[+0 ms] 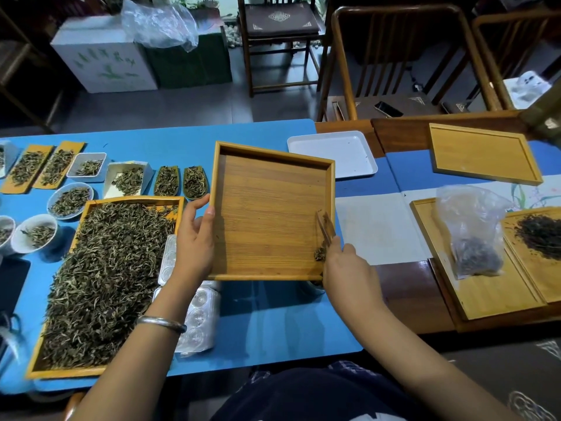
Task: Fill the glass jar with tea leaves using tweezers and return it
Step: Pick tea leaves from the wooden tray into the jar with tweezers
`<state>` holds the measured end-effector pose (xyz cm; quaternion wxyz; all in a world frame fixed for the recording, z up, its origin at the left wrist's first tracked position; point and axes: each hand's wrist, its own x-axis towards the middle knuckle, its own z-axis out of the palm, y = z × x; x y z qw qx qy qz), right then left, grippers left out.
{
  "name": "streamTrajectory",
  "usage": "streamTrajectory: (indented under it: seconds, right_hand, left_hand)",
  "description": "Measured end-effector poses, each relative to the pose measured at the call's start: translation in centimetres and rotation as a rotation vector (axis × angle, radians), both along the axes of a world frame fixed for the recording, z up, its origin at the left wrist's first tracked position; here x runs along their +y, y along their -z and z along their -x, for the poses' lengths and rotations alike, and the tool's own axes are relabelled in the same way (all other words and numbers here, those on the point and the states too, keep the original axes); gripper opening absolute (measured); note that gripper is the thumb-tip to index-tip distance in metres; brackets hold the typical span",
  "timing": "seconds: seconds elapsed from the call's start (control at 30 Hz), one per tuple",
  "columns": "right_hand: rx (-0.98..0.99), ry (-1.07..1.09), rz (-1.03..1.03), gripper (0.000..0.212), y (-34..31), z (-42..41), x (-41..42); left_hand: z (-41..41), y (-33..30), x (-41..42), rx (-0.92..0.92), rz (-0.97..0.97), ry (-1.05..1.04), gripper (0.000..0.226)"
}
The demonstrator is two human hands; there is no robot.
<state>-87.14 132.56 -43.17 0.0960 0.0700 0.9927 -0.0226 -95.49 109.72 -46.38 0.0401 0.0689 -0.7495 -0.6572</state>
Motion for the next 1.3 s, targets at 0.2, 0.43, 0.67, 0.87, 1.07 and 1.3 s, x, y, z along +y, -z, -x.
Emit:
streamTrajectory:
  seconds: [0.2, 0.43, 0.67, 0.87, 1.07, 1.3]
  right_hand:
    - [-0.052, 0.002, 0.055, 0.043, -0.4, -3.4, 0.5]
    - [0.065, 0.004, 0.273, 0.029, -2.6, -4.6, 2.0]
    - [0.197, 0.006, 0.352, 0.031, -3.1, 0.1, 2.2]
    - [0.159, 0.014, 0.233, 0.027, -1.7, 0.9, 2.0]
    - [0.118, 0.021, 0.218, 0.023, -0.8, -1.2, 2.7]
    - [0.058, 0.038, 0.253, 0.024, -0.6, -5.0, 3.3]
  left_hand:
    - [0.1, 0.0, 0.0, 0.001, 0.017, 0.001, 0.027]
    - [0.2, 0.0, 0.0, 0.018, 0.033, 0.004, 0.022]
    - [0.3, 0.1, 0.1, 0.026, 0.044, -0.001, 0.021]
    - [0.2, -0.2, 0.1, 0.030, 0.040, 0.010, 0.019]
    - [0.3, -0.1, 0.1, 0.026, 0.050, 0.007, 0.020]
    - [0.3, -0.2, 0.1, 0.019, 0.047, 0.008, 0.022]
